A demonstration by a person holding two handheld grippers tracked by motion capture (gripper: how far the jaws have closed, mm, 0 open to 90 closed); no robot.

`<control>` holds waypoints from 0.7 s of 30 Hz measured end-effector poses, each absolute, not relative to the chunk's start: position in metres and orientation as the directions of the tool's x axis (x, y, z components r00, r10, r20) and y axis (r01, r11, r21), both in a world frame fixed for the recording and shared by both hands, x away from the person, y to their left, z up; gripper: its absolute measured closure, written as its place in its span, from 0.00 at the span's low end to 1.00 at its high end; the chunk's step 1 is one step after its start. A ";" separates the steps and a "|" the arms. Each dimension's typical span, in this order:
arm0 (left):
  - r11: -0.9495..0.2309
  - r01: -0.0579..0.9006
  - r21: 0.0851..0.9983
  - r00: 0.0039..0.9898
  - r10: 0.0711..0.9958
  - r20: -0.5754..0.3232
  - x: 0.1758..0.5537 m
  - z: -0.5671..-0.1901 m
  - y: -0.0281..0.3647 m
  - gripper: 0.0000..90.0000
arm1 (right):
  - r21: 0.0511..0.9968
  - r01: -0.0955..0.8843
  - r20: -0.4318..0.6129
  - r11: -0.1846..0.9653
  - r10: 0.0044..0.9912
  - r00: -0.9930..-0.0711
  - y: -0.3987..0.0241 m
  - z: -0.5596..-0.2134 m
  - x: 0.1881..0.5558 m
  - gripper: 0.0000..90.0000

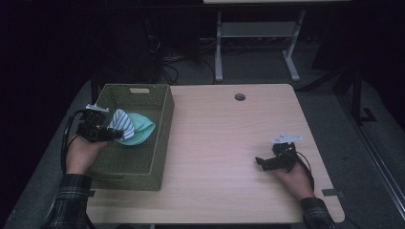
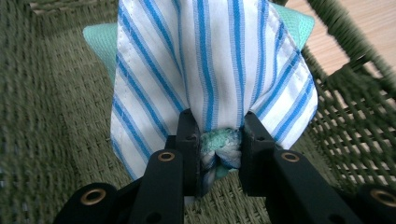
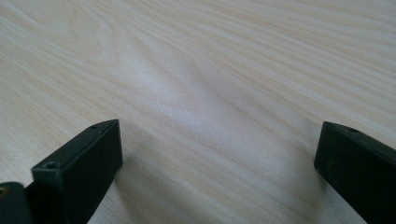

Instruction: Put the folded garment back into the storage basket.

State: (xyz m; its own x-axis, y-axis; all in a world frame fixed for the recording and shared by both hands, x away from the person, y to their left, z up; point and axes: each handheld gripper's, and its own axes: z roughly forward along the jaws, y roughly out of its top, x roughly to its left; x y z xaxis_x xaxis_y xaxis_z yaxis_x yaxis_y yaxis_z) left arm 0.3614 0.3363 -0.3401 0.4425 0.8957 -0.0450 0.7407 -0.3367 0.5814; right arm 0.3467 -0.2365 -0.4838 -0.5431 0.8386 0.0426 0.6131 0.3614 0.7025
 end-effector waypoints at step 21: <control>-0.344 0.775 0.529 0.419 0.908 -0.024 0.374 -0.386 0.338 0.81 | 0.702 0.613 0.043 0.361 0.839 -0.543 -0.237 -0.484 0.347 0.01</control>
